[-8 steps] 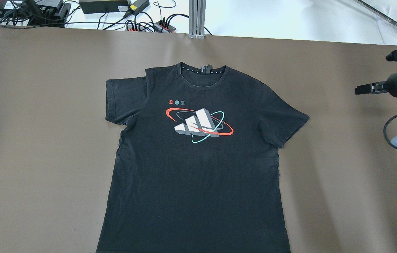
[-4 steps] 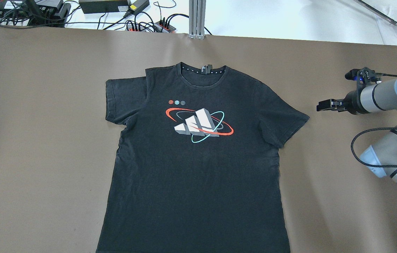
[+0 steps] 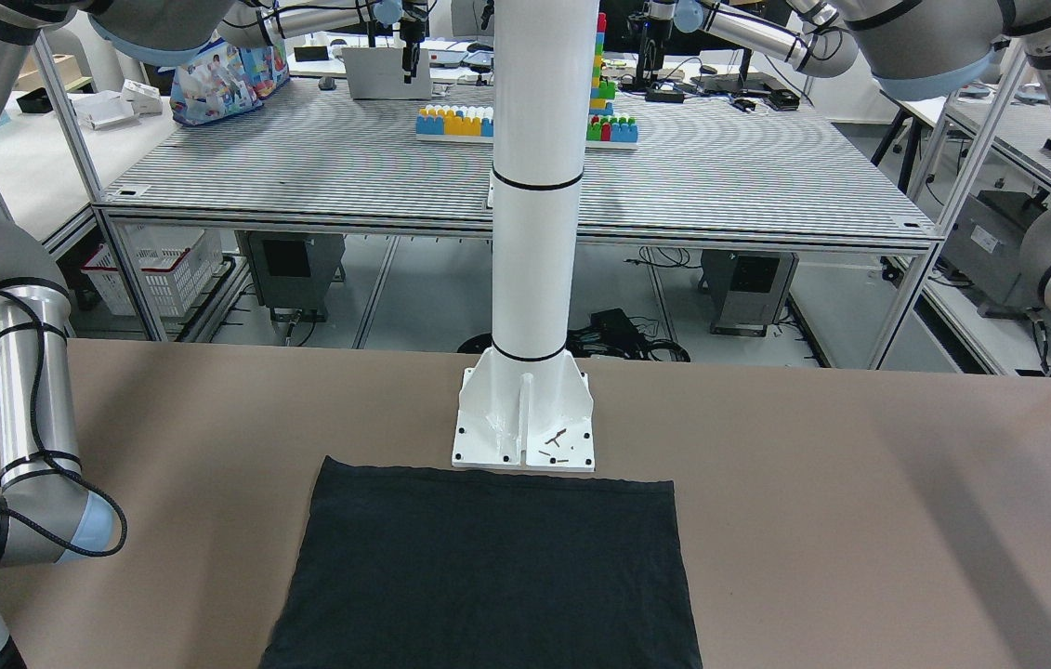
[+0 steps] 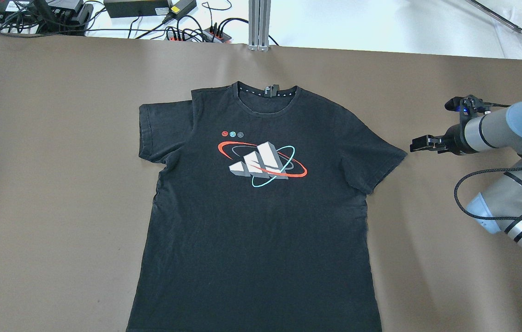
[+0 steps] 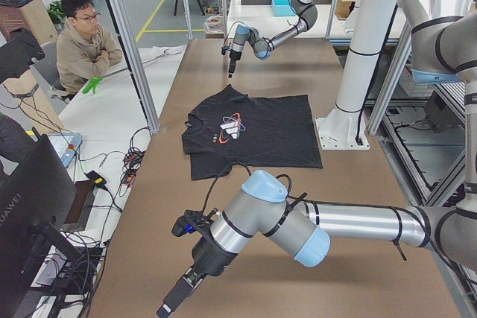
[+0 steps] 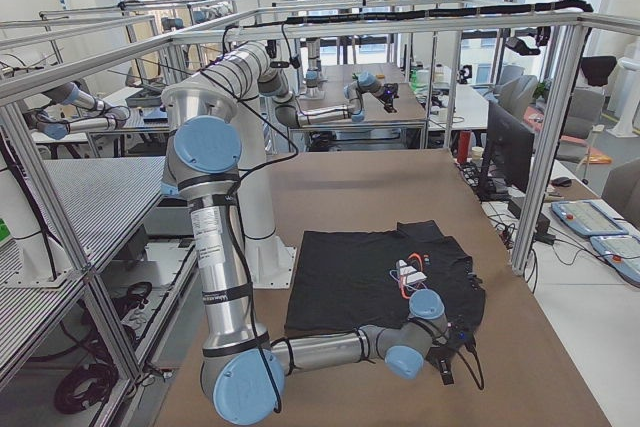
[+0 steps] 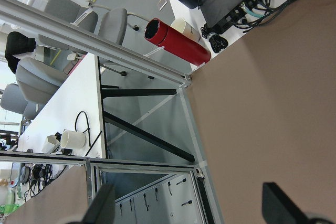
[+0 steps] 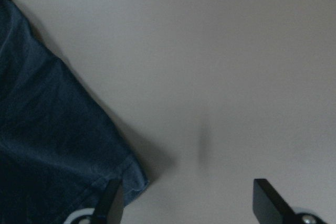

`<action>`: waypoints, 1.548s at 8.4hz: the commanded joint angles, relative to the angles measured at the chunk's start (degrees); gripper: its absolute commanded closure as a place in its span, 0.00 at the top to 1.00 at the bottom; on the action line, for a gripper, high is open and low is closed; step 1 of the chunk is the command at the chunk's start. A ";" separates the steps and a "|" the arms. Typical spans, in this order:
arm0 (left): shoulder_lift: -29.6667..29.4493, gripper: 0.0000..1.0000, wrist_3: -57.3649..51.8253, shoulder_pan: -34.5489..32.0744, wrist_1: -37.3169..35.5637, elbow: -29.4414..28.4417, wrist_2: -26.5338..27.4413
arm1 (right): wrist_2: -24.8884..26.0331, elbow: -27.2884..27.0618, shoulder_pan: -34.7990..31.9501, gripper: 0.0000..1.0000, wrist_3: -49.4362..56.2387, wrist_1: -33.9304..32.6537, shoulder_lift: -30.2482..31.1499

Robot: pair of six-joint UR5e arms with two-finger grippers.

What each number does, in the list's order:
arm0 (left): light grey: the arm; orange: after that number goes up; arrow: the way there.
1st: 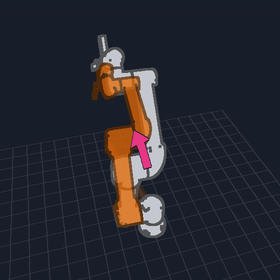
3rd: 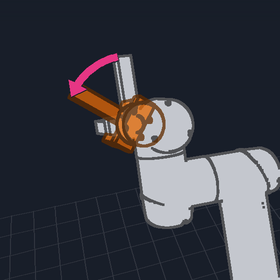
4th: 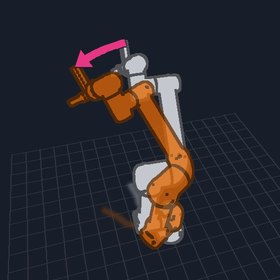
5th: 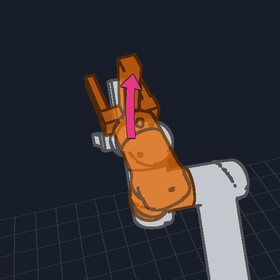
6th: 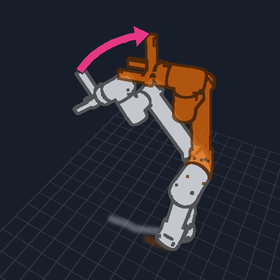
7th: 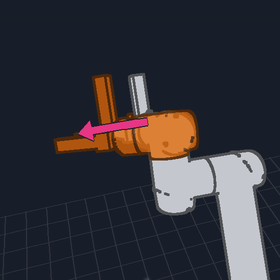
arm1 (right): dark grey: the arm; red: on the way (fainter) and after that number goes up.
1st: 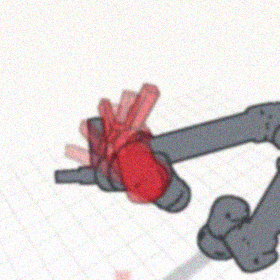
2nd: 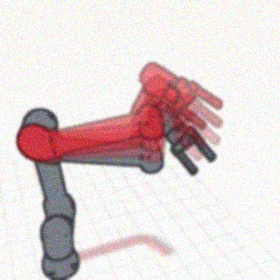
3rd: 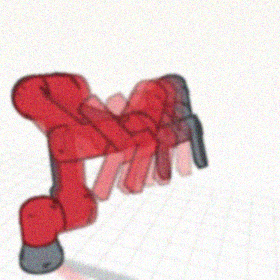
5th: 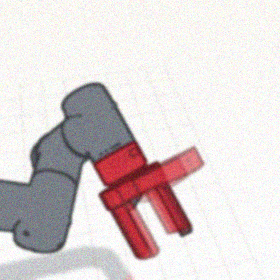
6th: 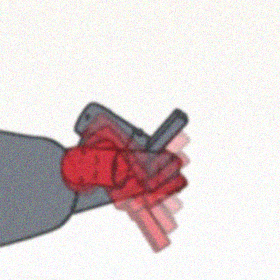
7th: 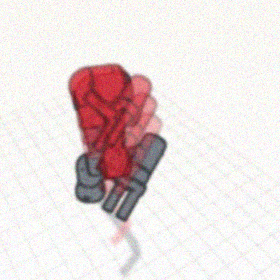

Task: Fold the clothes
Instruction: 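Move the right gripper in toward the shirt's sleeve nearest it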

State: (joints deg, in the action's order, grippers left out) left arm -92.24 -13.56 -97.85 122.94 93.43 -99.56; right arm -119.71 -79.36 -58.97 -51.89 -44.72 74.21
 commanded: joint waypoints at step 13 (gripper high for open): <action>0.22 1.00 0.37 -0.06 0.02 0.17 -2.22 | -0.17 4.66 2.90 0.40 -0.32 0.25 -4.42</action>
State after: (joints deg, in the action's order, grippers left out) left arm -91.94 -13.27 -97.91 122.96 93.60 -101.78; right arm -119.82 -74.61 -56.07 -52.20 -44.53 69.73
